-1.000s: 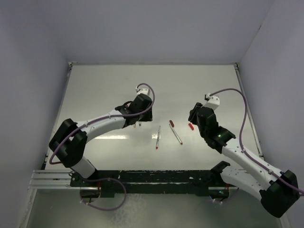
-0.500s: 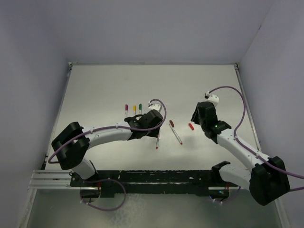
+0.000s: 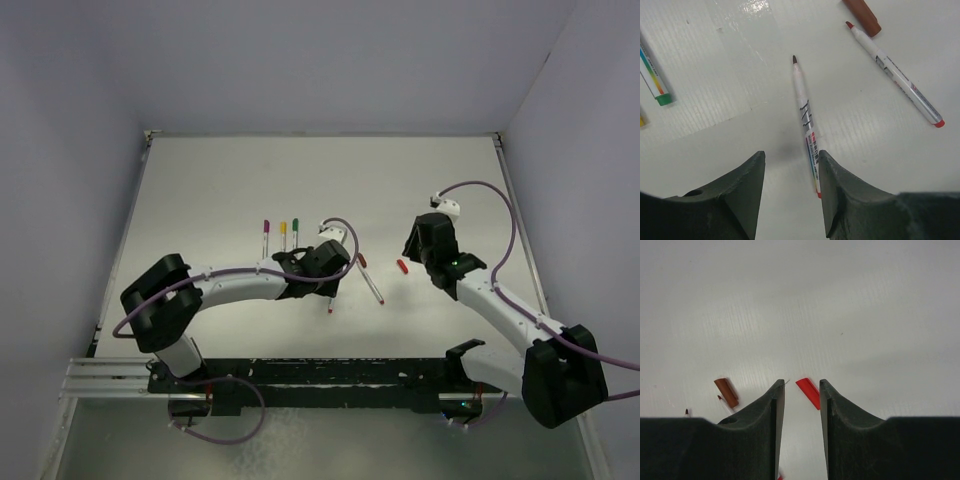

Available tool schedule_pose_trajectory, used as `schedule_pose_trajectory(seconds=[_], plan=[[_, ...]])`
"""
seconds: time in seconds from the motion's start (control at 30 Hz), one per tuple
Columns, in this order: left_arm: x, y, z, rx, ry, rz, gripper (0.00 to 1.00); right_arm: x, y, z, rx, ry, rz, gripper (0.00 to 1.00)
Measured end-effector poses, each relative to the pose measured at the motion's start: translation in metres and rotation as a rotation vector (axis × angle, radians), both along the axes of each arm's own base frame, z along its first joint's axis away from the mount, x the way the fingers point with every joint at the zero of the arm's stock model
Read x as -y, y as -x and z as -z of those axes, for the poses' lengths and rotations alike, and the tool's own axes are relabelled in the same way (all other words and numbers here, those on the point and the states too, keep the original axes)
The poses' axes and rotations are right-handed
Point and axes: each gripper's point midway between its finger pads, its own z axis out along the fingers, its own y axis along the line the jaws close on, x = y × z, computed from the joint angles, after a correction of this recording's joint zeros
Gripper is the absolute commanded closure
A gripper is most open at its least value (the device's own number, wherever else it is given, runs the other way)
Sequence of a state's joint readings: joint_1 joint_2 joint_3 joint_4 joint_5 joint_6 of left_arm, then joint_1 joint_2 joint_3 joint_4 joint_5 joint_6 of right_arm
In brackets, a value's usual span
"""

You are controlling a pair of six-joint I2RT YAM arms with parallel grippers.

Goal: Insert the pens into the pen caps

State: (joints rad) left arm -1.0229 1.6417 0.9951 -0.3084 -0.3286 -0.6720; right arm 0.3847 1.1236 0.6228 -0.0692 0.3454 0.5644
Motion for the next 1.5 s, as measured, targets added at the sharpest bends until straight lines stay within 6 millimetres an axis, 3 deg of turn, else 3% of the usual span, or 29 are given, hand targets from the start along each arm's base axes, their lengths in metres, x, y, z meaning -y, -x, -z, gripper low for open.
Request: schedule_pose_trajectory(seconds=[0.77, 1.13, 1.5], plan=[[-0.001, 0.004, 0.033, -0.041, -0.067, 0.005, 0.5, -0.002, 0.0, 0.006, -0.002, -0.016, -0.012, 0.67], [0.001, 0.003, 0.036, -0.043, -0.072, 0.008, 0.5, 0.0, 0.001, 0.029, -0.074, 0.007, -0.008, 0.68], [-0.001, 0.001, 0.037, -0.039, -0.088, -0.029, 0.64, -0.004, 0.003, 0.034, -0.096, -0.007, -0.026, 0.7]])
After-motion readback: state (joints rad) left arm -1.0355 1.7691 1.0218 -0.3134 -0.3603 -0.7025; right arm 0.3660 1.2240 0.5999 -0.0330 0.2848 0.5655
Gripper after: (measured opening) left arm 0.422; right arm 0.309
